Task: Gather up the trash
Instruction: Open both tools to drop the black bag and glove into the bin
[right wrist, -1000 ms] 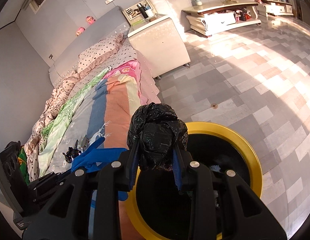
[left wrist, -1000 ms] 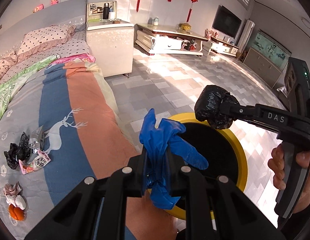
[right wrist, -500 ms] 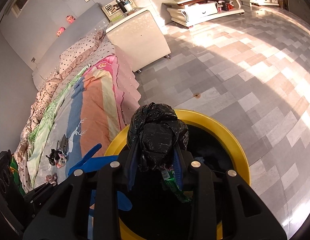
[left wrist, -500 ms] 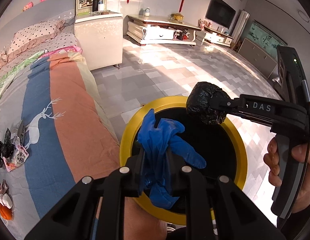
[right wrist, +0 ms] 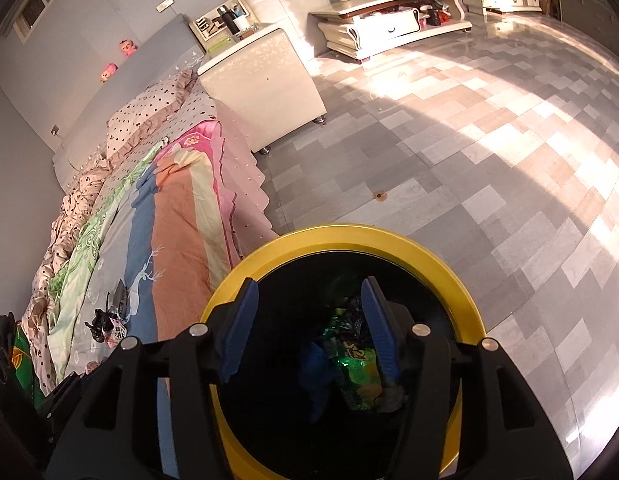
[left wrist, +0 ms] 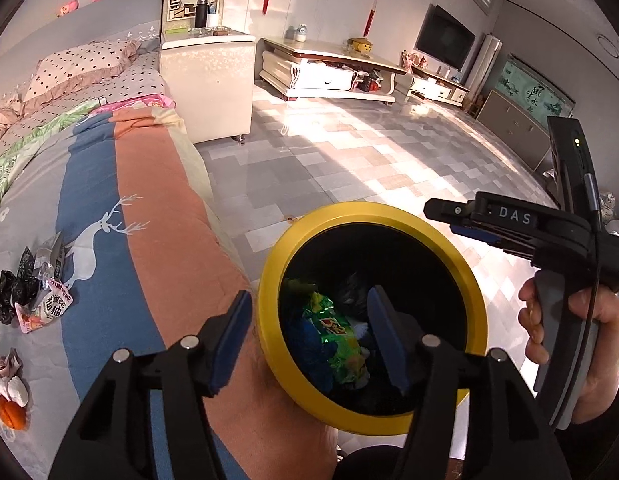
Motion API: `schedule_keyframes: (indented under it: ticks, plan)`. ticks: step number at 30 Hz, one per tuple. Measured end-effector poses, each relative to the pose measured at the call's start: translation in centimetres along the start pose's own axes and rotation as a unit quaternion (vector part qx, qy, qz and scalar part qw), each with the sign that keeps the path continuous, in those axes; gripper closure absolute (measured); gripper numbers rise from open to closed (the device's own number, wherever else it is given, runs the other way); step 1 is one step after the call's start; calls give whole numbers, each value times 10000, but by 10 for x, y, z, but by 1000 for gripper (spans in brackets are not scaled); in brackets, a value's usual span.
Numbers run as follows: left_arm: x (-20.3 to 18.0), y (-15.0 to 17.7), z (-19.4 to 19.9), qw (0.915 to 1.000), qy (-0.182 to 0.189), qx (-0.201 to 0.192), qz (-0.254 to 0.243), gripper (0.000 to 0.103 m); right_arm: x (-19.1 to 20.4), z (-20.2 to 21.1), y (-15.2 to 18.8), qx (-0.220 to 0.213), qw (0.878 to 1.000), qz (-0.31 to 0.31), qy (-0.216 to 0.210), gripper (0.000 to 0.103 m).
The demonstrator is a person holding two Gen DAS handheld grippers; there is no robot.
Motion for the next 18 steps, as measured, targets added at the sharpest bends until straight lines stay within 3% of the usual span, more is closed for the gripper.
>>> schedule_keyframes:
  ticks: [4,18]
  plan:
    - [17,5,10,9998,-150,-59,70,33,12,0,5,43,9999,85,-56,44]
    - [131,38,42,9938,-899,5,649,33,99,-31,32,495,9955,674,-437,42]
Point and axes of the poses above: each gripper's, at about its wrist camera, not at the fingertips, and z roughly against the way its jaws point, x to its left, y to its underside, the point moved 6 cm from there along -z, roughly the way its jaws point, and after that the axes turned 14 degrees about -y, right-handed, at the moved point
